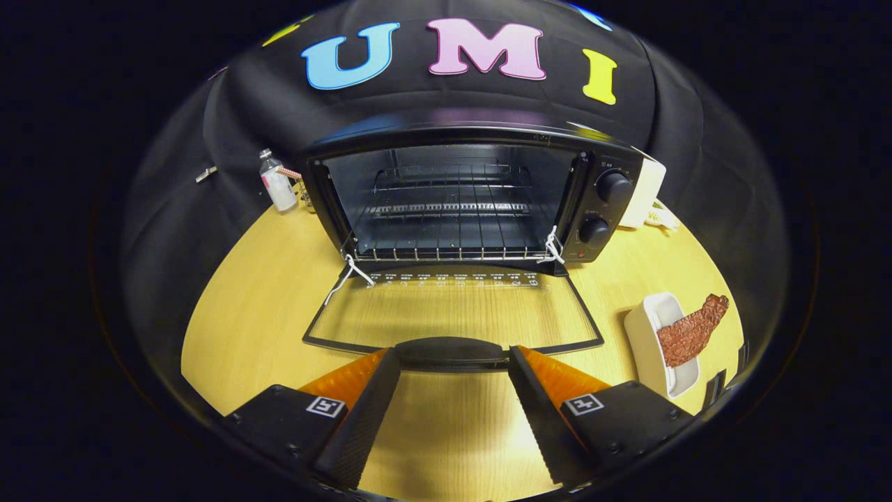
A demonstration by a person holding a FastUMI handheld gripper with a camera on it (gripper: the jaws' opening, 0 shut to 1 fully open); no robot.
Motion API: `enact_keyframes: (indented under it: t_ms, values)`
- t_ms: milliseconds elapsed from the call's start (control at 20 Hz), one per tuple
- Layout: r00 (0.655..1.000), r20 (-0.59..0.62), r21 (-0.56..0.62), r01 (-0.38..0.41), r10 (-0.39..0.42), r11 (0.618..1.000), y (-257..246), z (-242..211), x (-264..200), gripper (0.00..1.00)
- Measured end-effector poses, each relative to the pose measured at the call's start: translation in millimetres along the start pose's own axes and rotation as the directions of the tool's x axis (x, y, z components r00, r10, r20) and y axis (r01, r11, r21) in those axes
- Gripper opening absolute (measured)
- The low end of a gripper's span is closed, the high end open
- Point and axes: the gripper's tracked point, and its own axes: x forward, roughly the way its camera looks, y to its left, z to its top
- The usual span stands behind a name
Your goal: Open the toaster oven, put the food inside, and close the toaster oven door.
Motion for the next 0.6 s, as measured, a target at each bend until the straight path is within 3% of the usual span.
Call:
enact_keyframes:
  t_ms: [350,600]
  values:
    - [0.997,-0.044,0.016,-0.064,0.065,0.998,-5,-11,-9,0.98]
    - [0.986,0.029,-0.022,-0.162,0.162,0.987,-19,18,-51,0.97]
